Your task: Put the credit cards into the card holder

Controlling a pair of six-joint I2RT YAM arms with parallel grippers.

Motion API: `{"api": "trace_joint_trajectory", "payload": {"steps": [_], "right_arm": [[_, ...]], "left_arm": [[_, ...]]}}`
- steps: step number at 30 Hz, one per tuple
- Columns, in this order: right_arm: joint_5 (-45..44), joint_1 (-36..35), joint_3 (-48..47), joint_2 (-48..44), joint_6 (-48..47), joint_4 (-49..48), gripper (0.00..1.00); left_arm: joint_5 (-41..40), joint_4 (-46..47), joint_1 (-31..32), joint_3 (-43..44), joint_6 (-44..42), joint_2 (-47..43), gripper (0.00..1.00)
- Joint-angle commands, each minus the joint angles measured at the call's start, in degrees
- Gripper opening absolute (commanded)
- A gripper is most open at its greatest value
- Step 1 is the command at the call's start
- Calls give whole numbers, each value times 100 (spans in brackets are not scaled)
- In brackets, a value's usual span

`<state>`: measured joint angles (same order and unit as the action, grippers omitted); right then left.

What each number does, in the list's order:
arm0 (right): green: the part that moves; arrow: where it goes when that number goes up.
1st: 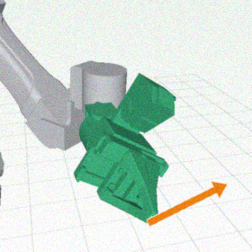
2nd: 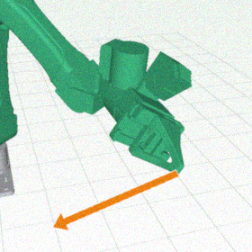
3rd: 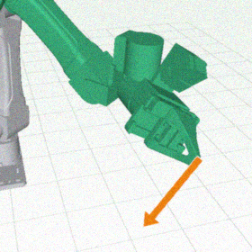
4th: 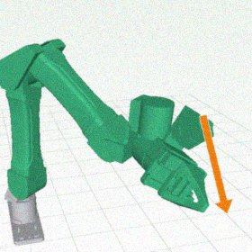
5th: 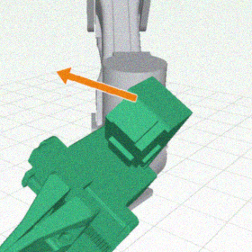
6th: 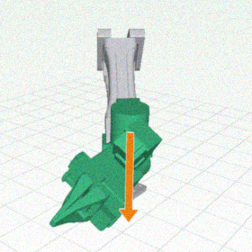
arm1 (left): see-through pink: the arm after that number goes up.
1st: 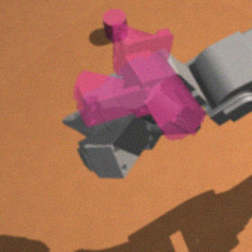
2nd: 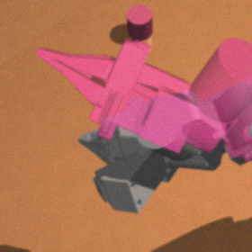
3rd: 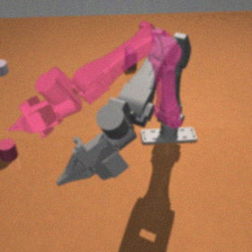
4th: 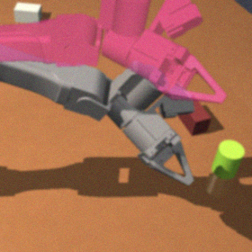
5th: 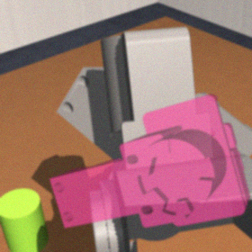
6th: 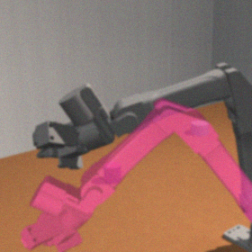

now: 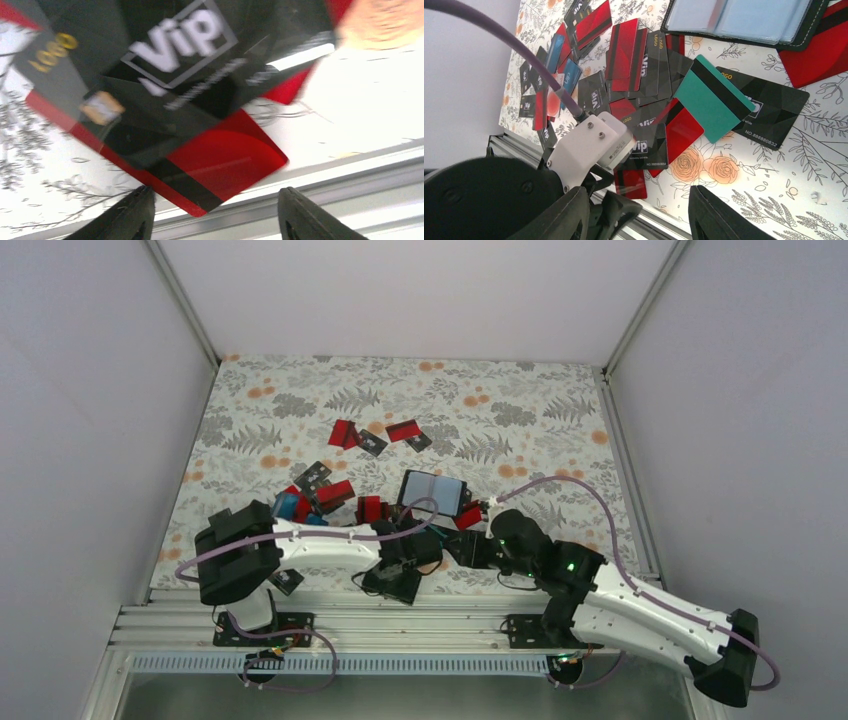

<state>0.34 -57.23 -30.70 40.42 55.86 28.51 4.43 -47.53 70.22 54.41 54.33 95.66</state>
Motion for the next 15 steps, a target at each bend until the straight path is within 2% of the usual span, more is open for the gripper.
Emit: {"api": "trace_joint_trajectory", "payload": {"steps": [1, 3, 5, 10, 15], "right_arm": [[-189, 58, -149, -90, -49, 84, 53], [-134, 69, -161, -28, -48, 39, 53], [-94, 67, -173, 56, -48, -6, 53], [-56, 67, -171, 137, -19, -33, 54], [-32, 76, -147, 107, 62, -32, 55]], "left_arm": [[-109, -110, 279, 391, -355, -118, 76], [-315, -349, 361, 534, -624, -195, 85], [-531, -487, 449, 617, -1014, -263, 89], [-1134, -1146, 664, 870, -1611, -54, 91], [-1422, -1358, 898, 1294, -2005, 383, 90]]}}
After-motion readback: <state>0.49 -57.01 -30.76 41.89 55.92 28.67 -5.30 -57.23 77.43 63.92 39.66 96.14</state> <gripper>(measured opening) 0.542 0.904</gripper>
